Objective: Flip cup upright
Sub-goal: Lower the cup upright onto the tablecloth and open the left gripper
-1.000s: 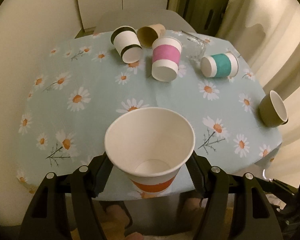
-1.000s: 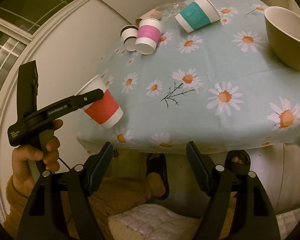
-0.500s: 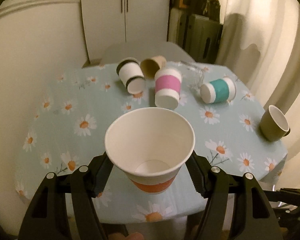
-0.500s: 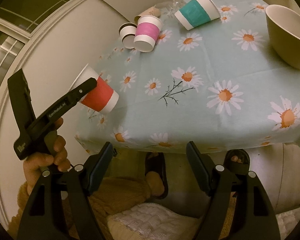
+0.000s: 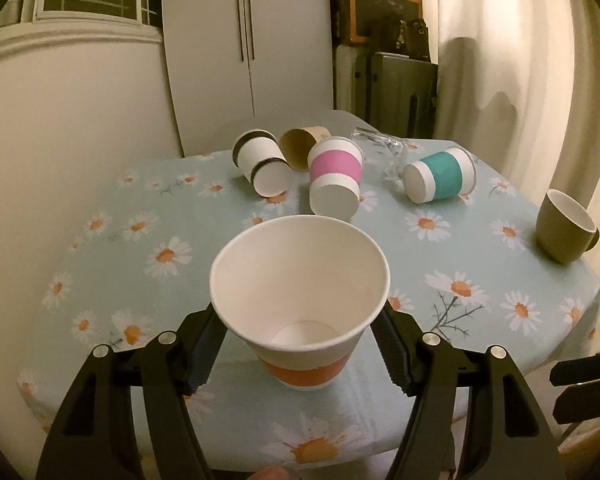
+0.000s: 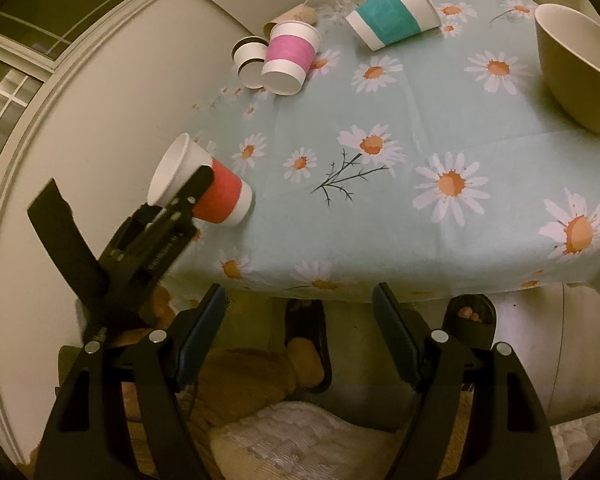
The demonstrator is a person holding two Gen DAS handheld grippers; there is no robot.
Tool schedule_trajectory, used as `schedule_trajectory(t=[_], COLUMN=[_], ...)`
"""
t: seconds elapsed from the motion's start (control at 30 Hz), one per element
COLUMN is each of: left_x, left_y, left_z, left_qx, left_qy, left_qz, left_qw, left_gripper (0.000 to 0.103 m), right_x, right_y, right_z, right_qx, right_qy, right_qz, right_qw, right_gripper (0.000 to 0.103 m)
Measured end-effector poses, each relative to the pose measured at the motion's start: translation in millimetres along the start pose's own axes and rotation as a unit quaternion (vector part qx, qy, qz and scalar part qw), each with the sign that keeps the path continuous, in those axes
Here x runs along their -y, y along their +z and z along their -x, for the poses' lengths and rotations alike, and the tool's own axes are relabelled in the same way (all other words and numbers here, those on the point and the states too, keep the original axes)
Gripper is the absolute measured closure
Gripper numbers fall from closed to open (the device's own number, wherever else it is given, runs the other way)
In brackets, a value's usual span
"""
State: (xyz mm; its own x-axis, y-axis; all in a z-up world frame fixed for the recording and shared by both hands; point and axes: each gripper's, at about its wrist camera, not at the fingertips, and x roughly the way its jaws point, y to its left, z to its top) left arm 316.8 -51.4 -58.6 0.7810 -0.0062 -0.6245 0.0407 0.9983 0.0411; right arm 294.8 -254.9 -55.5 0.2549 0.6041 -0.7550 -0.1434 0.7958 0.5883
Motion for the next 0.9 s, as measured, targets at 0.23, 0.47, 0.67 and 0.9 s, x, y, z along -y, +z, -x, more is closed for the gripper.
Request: schedule_trajectory(t=[0.23,0.47,0.67,0.9], left_x=[2,-5,-8,-4], left_y=[-5,-13,-13,-6], left_z=[-7,-11,-5,19], left_qx=[0.002,0.0,0.015,0.057], left_qy=[0.003,0.006,0.0,-0.004], left_qz=[-0.001,0.012,0.016,0.008], left_qw=[1.0,0.9999,0.9998,0.9984], left_gripper=[0.036,0.024,0.016,0.007], right_x=[1,0,1,3], right_y=[3,3,4,3], right_z=[-7,-14,-17,-17], right_qx=[-0.009,-0.018,-0.022,-0.021], right_qy=[-0.011,-0.02,-0.024,-0.028], right_qz=[-0.005,-0.004,-0.005,-0.009], right_qw=[1.0,1.0,0.999,0.999], right_gripper=[0.028,0.028,0.027,0.027])
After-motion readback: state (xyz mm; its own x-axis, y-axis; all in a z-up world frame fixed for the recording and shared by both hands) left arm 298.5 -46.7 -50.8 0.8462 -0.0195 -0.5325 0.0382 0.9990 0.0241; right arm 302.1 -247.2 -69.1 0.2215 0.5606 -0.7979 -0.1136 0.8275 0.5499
